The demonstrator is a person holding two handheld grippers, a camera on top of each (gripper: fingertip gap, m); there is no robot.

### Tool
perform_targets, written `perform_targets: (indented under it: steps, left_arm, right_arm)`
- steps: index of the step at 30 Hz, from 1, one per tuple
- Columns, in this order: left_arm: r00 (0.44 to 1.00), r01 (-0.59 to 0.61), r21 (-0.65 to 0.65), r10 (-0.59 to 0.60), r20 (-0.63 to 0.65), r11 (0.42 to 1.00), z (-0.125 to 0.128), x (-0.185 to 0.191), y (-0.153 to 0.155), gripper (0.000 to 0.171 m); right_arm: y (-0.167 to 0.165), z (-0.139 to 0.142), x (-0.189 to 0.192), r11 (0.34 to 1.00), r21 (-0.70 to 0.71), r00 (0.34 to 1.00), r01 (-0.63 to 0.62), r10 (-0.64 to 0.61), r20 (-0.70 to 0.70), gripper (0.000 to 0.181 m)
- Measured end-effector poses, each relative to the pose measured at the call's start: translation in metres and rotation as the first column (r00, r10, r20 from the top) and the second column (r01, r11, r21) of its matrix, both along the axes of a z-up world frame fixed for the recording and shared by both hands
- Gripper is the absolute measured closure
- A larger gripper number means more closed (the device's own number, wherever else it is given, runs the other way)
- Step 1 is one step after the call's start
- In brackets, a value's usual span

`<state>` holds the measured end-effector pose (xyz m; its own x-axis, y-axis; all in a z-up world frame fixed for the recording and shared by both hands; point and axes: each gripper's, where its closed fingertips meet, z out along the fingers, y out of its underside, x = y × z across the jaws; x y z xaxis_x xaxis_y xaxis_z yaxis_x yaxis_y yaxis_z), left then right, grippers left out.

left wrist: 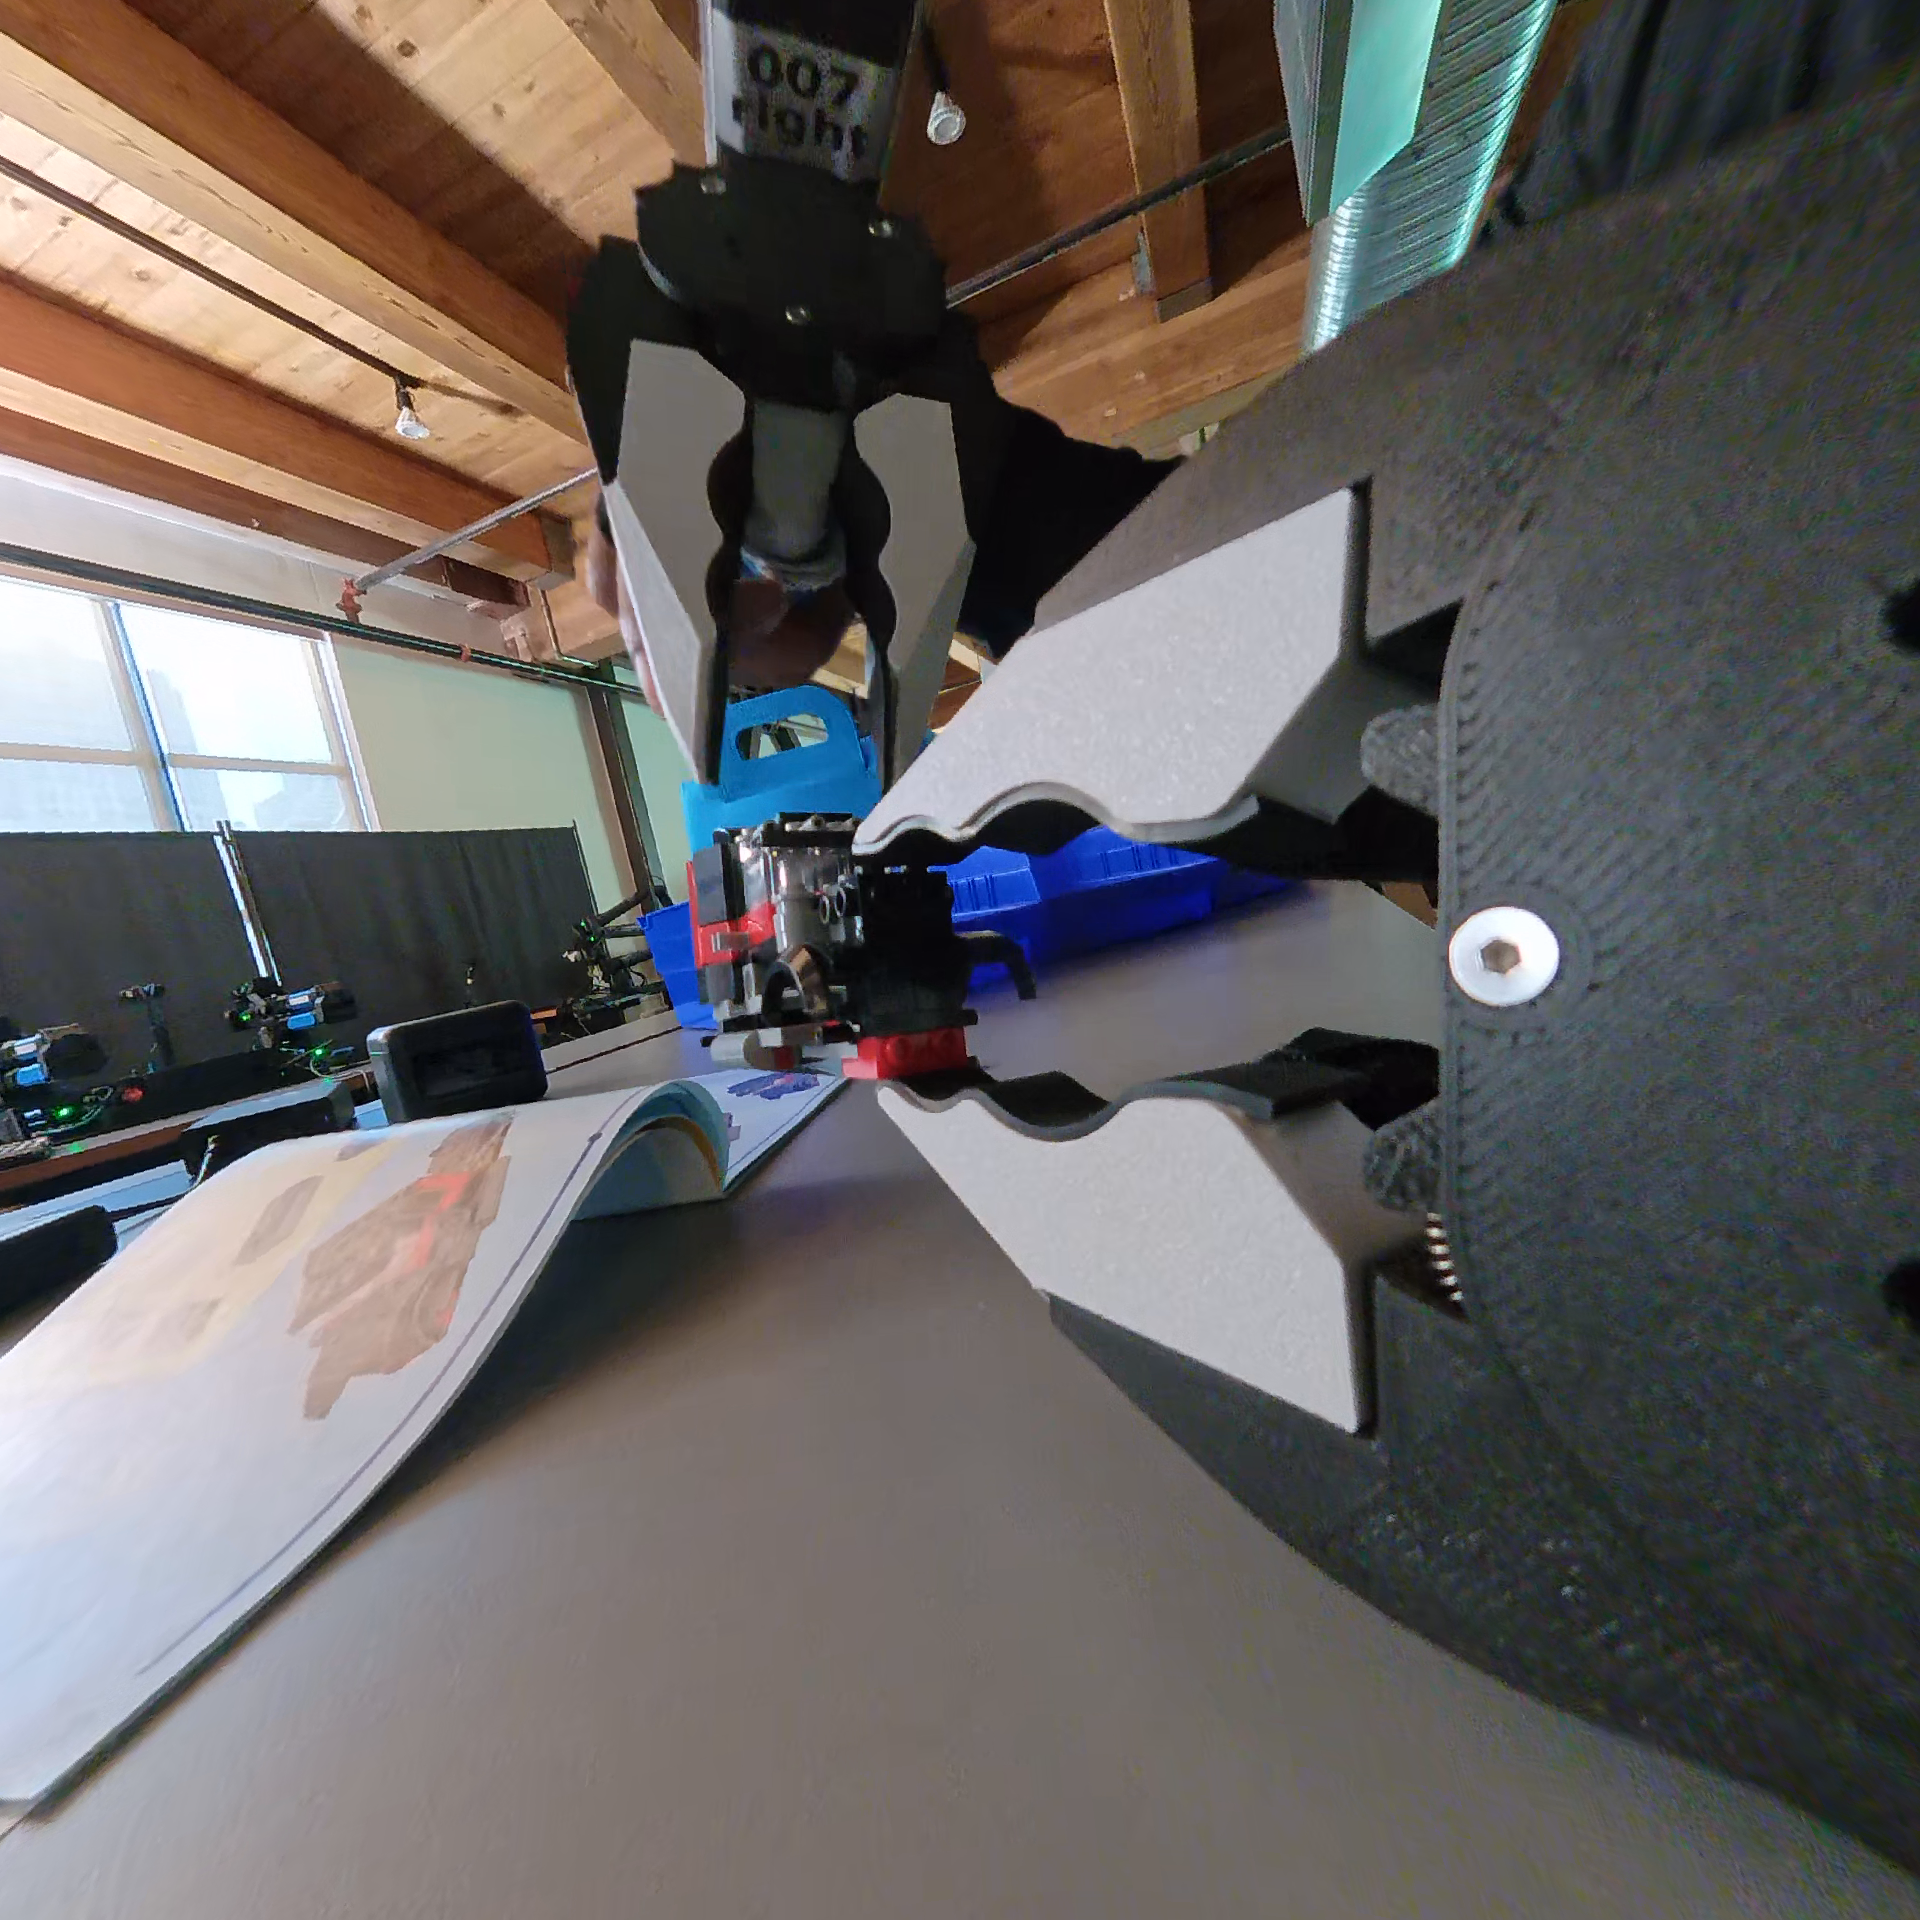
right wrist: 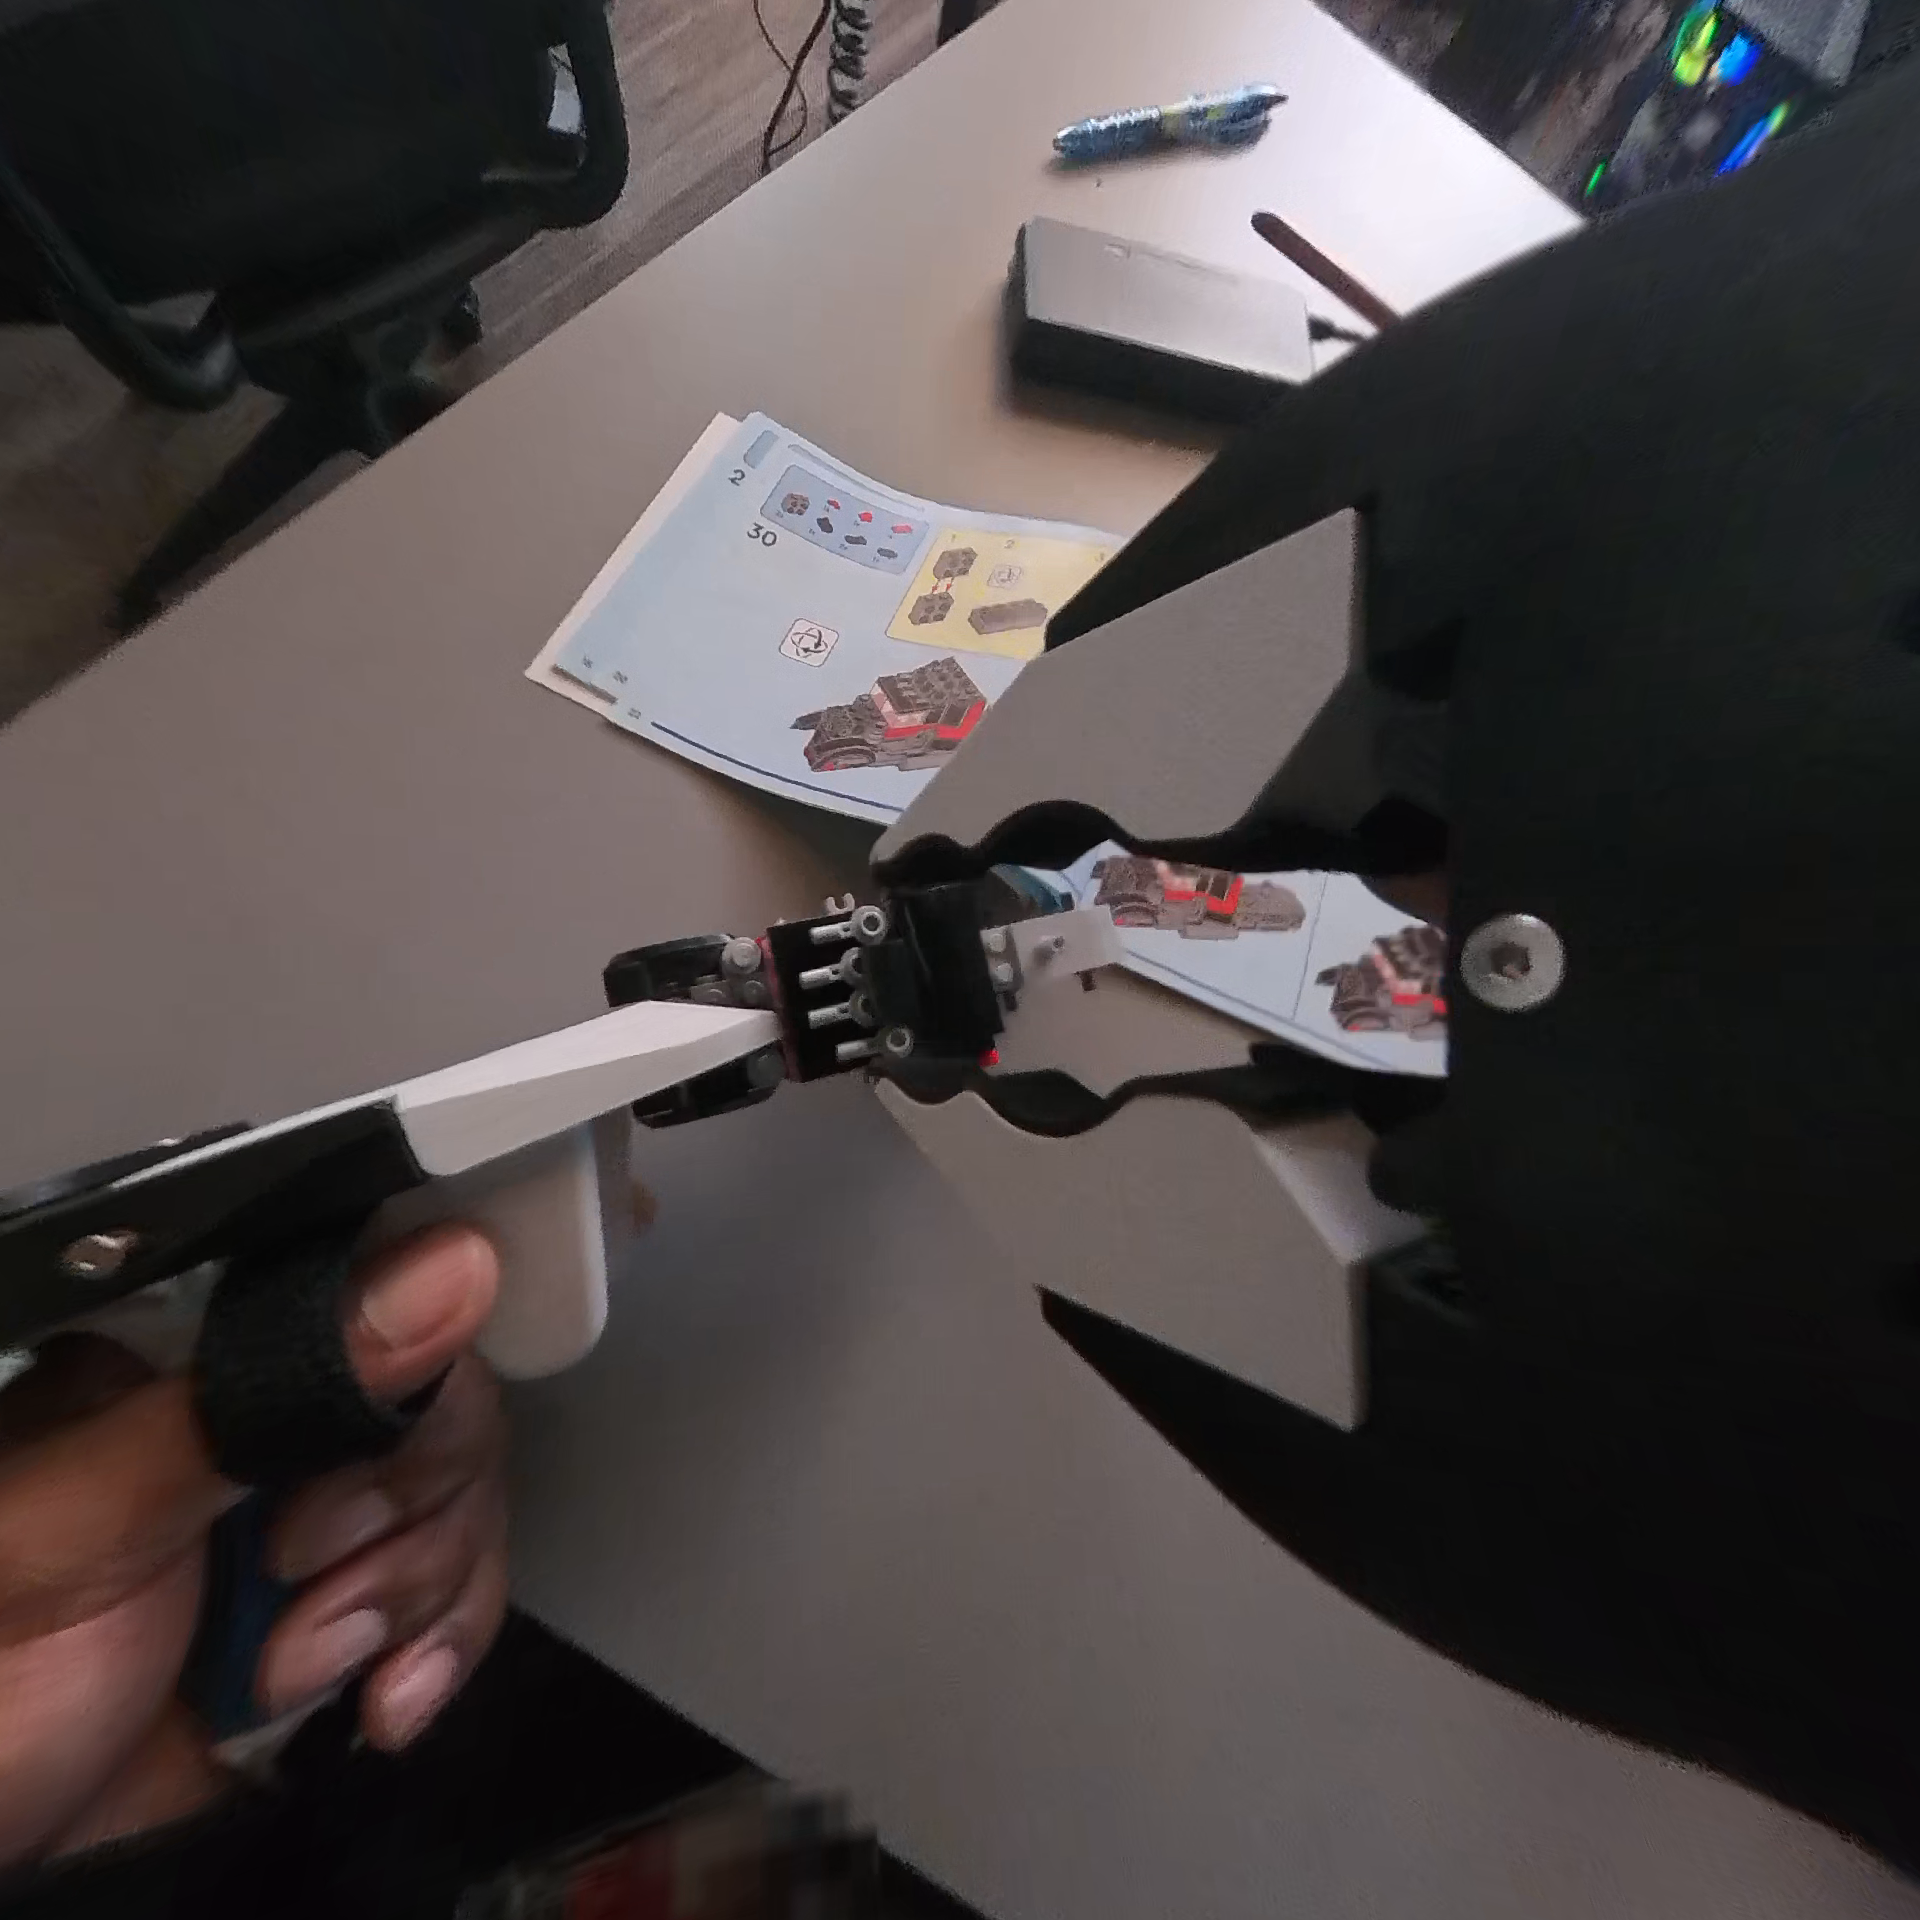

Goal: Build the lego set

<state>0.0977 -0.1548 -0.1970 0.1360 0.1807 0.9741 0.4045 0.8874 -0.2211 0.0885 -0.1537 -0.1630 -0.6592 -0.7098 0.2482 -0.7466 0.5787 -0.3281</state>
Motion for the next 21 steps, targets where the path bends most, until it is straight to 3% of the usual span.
perform_targets:
  steps: [5, 8, 11, 15, 21]
  left_arm:
    - [1.0, -0.007, 0.011, 0.007, -0.003, 1.0, 0.001, 0.0, -0.002, 0.133]
    - [1.0, -0.011, 0.011, 0.011, -0.004, 1.0, 0.001, 0.0, -0.002, 0.133]
    - [1.0, -0.018, 0.008, 0.018, -0.003, 1.0, 0.0, 0.0, -0.003, 0.133]
    - [1.0, -0.025, 0.006, 0.025, -0.002, 1.0, 0.0, 0.0, -0.004, 0.133]
    - [0.999, -0.035, 0.0, 0.035, 0.004, 0.999, -0.001, 0.0, -0.005, 0.133]
  right_arm:
    - [-0.003, 0.012, -0.012, 0.948, -0.206, 0.964, 0.242, -0.211, 0.161, 0.147]
    - [-0.004, 0.021, -0.018, 0.851, -0.29, 0.874, 0.439, -0.329, 0.357, 0.148]
    - [-0.001, 0.021, -0.022, 0.76, -0.263, 0.746, 0.594, -0.399, 0.534, 0.149]
    - [0.001, 0.008, -0.027, 0.687, -0.2, 0.635, 0.698, -0.466, 0.617, 0.149]
    - [-0.002, -0.005, -0.026, 0.652, -0.187, 0.605, 0.735, -0.505, 0.616, 0.146]
